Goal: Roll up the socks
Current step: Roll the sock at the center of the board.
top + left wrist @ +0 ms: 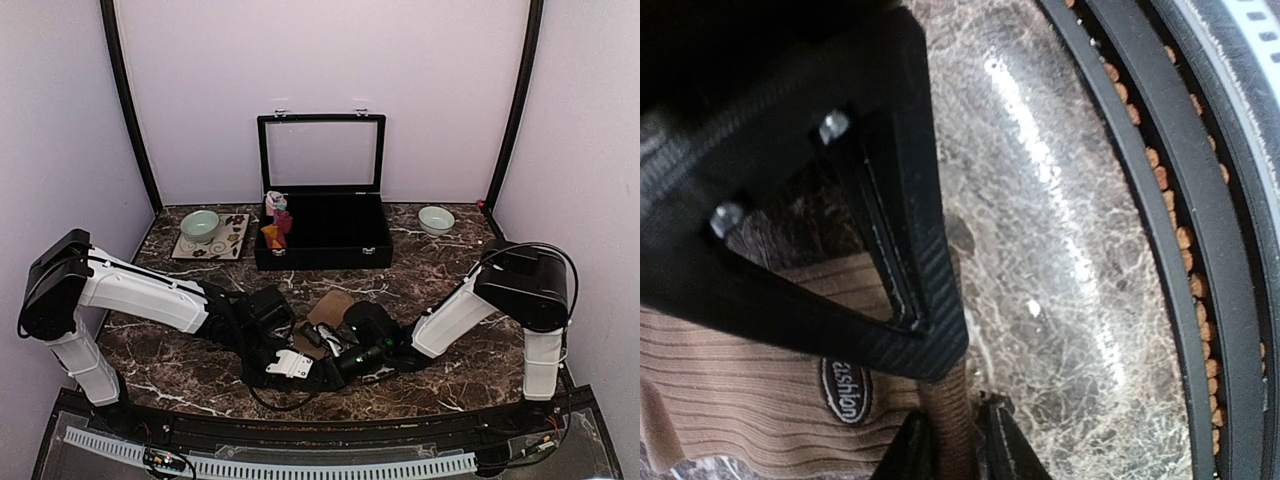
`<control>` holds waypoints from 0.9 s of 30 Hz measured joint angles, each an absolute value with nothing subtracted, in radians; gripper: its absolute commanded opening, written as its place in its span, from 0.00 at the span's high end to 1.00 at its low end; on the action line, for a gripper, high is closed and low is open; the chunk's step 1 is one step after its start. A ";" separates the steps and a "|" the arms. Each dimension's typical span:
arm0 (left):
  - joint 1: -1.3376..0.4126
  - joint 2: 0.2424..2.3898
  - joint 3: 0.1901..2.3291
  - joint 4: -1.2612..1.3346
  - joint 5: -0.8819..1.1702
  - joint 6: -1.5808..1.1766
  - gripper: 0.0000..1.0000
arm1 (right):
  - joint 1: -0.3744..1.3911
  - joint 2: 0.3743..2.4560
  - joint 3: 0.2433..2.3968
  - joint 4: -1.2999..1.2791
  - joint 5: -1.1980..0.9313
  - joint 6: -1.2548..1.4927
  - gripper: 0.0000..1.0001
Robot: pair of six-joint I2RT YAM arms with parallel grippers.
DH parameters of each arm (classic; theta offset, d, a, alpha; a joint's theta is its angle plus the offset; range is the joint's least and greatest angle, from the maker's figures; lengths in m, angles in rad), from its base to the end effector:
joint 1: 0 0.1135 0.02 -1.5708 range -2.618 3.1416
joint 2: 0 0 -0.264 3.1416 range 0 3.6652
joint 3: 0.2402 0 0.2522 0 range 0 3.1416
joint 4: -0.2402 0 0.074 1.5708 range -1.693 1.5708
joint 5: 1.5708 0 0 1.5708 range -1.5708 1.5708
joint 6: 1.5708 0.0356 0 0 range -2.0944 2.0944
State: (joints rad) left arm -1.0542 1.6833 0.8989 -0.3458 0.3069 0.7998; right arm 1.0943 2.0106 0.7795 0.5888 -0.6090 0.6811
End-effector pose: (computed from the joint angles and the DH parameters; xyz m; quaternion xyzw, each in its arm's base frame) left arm 0.1445 -0.2761 0.1476 0.7914 0.5521 -0.1753 0.1953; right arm 0.1439 0.3232 0.0796 -0.3064 0.8073 0.5005 0.0617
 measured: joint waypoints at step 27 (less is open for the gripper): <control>-0.896 1.923 1.126 -0.578 0.646 0.817 1.00 | 1.184 1.620 0.463 0.527 -0.131 0.662 0.53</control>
State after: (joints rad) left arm -0.8955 1.9232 1.1259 -0.5777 0.6464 0.8165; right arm 1.1835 1.6203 0.4625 0.5274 -0.1307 0.6621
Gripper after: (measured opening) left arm 0.046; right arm 0.481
